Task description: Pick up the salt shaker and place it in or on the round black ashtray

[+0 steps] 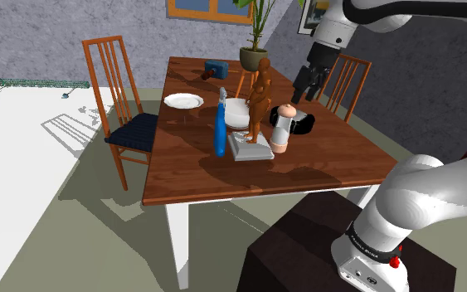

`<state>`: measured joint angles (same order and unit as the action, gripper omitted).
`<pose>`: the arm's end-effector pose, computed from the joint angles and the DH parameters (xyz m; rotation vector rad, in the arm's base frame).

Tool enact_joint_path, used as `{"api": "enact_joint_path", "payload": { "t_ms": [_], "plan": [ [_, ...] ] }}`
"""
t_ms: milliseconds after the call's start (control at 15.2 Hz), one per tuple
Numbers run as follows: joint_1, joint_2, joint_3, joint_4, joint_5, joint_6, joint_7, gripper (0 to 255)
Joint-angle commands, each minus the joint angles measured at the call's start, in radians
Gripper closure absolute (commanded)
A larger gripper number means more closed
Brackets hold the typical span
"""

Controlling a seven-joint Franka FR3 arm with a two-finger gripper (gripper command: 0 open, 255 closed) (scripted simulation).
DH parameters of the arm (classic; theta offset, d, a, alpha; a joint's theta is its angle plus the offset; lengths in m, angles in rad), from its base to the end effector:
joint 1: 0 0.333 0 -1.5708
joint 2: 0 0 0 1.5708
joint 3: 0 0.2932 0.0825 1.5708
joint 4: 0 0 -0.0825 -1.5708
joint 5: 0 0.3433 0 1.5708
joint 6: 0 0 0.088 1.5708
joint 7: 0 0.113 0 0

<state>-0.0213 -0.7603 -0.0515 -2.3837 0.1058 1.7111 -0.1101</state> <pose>0.3022 -0.0154 0.5624 -3.0044 -0.0596 -0.1481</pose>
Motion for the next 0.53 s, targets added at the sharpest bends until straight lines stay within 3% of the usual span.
{"api": "enact_joint_path", "payload": {
  "t_ms": [0, 462],
  "plan": [
    [0.0, 0.0, 0.0, 0.0, 0.0, 0.0, 0.0, 0],
    [0.019, 0.101, -0.158, -0.041, -0.062, 0.209, -0.306, 0]
  ]
}}
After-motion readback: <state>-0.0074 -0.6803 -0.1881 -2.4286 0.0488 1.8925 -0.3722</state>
